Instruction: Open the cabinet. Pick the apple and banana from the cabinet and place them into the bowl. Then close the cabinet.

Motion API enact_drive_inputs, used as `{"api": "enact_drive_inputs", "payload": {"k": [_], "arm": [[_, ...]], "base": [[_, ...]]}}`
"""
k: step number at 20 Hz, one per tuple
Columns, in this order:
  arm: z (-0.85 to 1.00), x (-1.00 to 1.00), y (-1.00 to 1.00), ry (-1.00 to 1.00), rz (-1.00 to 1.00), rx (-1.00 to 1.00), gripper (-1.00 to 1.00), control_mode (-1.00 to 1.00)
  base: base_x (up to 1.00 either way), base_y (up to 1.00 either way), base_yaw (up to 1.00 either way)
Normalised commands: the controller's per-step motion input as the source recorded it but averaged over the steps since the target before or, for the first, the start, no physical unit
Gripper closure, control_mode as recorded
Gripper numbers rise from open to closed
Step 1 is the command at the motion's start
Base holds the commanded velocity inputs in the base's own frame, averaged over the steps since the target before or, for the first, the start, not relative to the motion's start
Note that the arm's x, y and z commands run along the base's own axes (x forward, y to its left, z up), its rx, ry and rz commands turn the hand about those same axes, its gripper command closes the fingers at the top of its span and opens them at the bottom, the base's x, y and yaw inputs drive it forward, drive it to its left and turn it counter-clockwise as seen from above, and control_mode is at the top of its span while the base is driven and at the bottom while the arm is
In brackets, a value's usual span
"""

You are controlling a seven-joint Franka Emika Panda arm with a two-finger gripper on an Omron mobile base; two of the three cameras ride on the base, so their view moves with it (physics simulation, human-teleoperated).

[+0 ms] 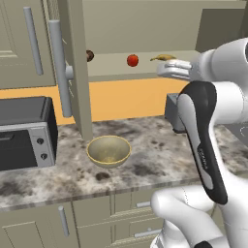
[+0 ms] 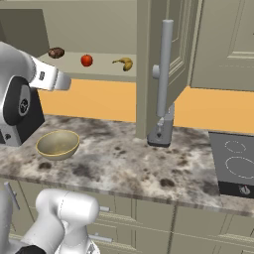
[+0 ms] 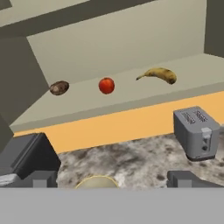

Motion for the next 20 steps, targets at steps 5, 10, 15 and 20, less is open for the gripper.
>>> {"api": "enact_drive_inputs", "payload": {"k": [5,10,15,20], "arm": [[0.00,0.13,0.00,0.00,-0.02,-0.16,-1.00,-1.00],[0.01,0.49,0.00,0.15,0.00,-0.01,-1.00,-1.00],[0.00,0.72,0.00,0.10,0.00,0.00,-1.00,-1.00],[0.00,0.71,0.00,0.01,0.00,0.00,-1.00,-1.00]], "base": [[0.00,0.00,0.00],[0.00,0.00,0.00],[0.00,0.00,0.00],[0.00,0.00,0.00]]}}
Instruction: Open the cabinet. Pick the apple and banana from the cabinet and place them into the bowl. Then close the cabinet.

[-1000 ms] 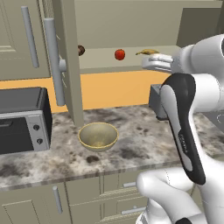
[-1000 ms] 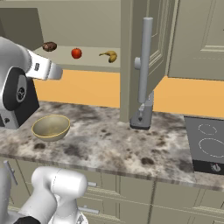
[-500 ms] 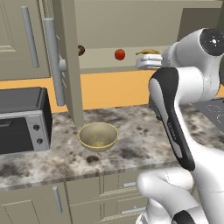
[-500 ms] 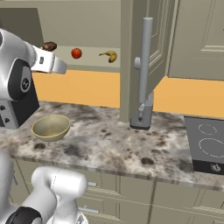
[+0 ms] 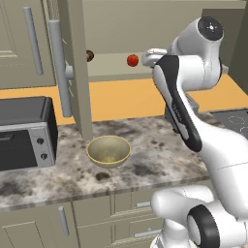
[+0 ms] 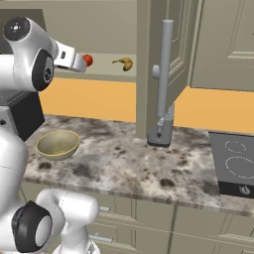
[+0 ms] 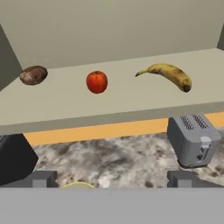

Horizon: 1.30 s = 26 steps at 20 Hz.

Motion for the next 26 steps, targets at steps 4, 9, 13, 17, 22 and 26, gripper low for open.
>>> {"api": "enact_drive_inputs", "payload": {"k": [4,9,13,17,22,26], "arm": [[-0.14,0.54,0.00,-0.03,0.00,0.00,-1.00,-1.00],[-0.12,0.52,0.00,-0.06,0.01,0.00,-1.00,-1.00],[0.00,0.62,0.05,0.00,0.00,0.00,-1.00,-1.00],[0.00,0.62,0.17,0.00,0.00,0.00,-1.00,-1.00],[0.00,0.54,0.22,0.02,0.00,0.00,-1.00,-1.00],[-0.03,0.36,0.01,0.00,0.00,0.00,-1.00,-1.00]], "base": [[0.00,0.00,0.00],[0.00,0.00,0.00],[0.00,0.00,0.00],[0.00,0.00,0.00],[0.00,0.00,0.00],[0.00,0.00,0.00]]}}
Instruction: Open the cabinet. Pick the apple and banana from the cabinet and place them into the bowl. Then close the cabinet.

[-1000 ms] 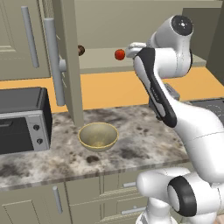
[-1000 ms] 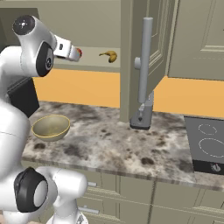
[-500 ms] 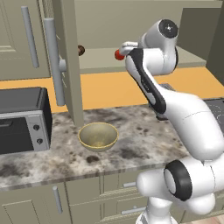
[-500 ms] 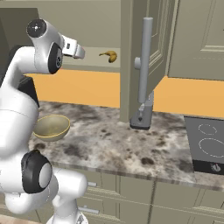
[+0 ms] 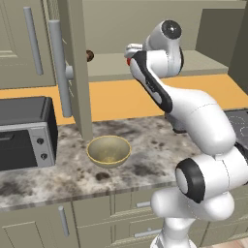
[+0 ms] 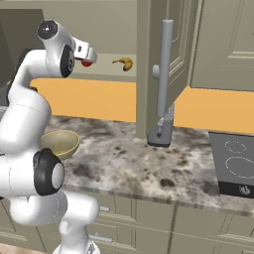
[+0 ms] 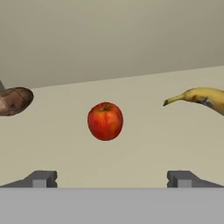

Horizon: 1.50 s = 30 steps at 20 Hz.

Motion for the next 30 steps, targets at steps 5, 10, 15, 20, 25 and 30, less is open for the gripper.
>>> {"api": "enact_drive_inputs", "payload": {"k": [5,10,15,20,25,30], "arm": [[-0.14,0.30,0.00,0.00,0.00,0.00,-1.00,-1.00],[-0.27,0.33,0.00,0.00,0.00,0.00,-1.00,-1.00],[-0.18,0.50,0.06,0.00,0.00,0.00,-1.00,-1.00],[-0.09,0.67,0.31,0.00,0.00,0.05,-1.00,-1.00],[-0.12,0.54,0.23,0.00,0.00,0.01,-1.00,-1.00],[-0.02,0.06,0.00,0.00,0.00,0.00,1.00,-1.00]], "base": [[0.00,0.00,0.00],[0.00,0.00,0.00],[0.00,0.00,0.00],[0.00,0.00,0.00],[0.00,0.00,0.00],[0.00,0.00,0.00]]}}
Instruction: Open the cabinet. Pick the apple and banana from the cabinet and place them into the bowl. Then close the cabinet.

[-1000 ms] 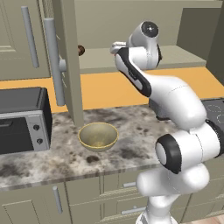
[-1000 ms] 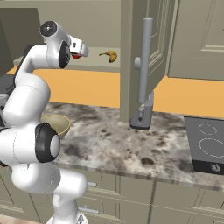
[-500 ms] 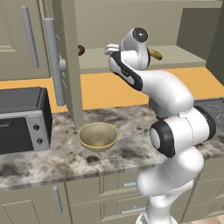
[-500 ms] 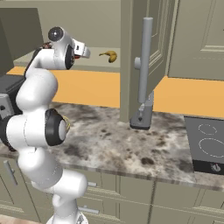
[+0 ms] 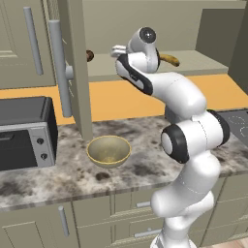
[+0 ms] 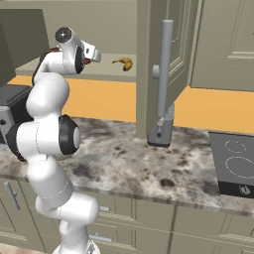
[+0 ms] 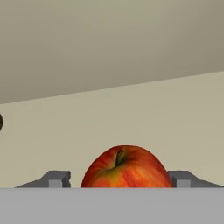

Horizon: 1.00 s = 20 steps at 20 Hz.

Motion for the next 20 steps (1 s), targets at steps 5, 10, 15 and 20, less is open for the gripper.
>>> {"api": "enact_drive_inputs", "payload": {"k": [5,10,15,20], "arm": [[-0.01,-0.15,0.00,-0.01,0.00,0.00,1.00,-1.00],[-0.11,-0.85,-0.01,0.00,0.00,0.00,1.00,-1.00],[0.00,-1.00,-0.20,0.02,0.00,0.00,1.00,-1.00],[-0.01,-1.00,-0.23,0.22,0.00,0.00,1.00,-1.00]], "base": [[0.00,0.00,0.00],[0.00,0.00,0.00],[0.00,0.00,0.00],[0.00,0.00,0.00]]}}
